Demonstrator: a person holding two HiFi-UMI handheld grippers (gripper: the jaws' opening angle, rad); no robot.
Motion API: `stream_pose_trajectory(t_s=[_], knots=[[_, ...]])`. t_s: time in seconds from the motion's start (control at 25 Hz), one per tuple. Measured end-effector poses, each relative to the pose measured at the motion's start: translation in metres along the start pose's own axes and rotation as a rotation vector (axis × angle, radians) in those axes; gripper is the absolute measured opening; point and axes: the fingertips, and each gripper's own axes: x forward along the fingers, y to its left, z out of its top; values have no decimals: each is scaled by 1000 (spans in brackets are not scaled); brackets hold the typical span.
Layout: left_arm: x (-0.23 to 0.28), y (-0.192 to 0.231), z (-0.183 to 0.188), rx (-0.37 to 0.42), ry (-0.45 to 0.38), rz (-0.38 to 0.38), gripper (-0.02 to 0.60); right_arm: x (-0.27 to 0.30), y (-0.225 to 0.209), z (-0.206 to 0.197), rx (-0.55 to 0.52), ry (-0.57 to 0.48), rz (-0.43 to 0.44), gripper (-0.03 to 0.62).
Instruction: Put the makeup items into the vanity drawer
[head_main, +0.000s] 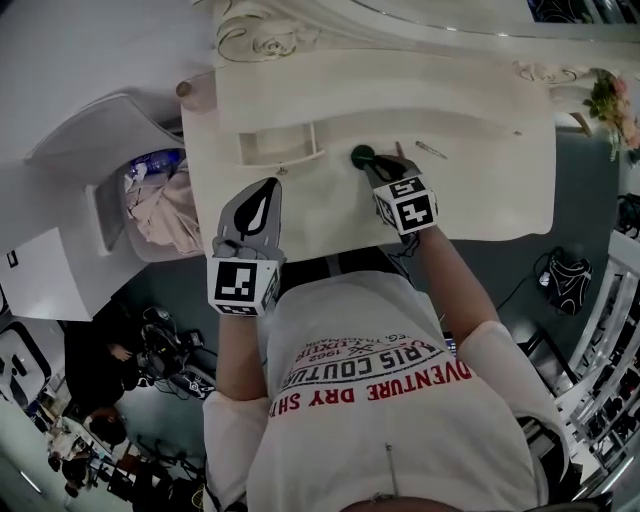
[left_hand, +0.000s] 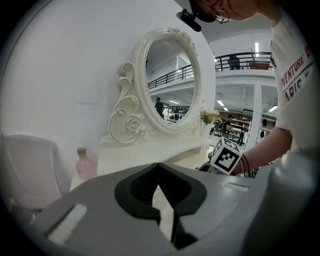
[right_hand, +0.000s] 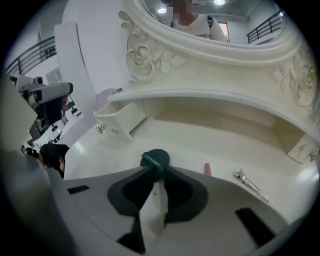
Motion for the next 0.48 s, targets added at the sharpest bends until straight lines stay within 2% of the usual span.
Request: stream_pose_trajectory(t_s=[0.08, 0.32, 0.48], knots=[[0, 4, 0, 4, 6, -13, 11, 1, 5, 0, 31, -2, 20, 44], [-2, 16, 9, 28, -8, -49, 11, -10, 9, 13, 46, -28, -16, 35], [-10, 29, 25, 56, -41, -61, 11, -29, 15, 40, 44, -88, -63, 35]])
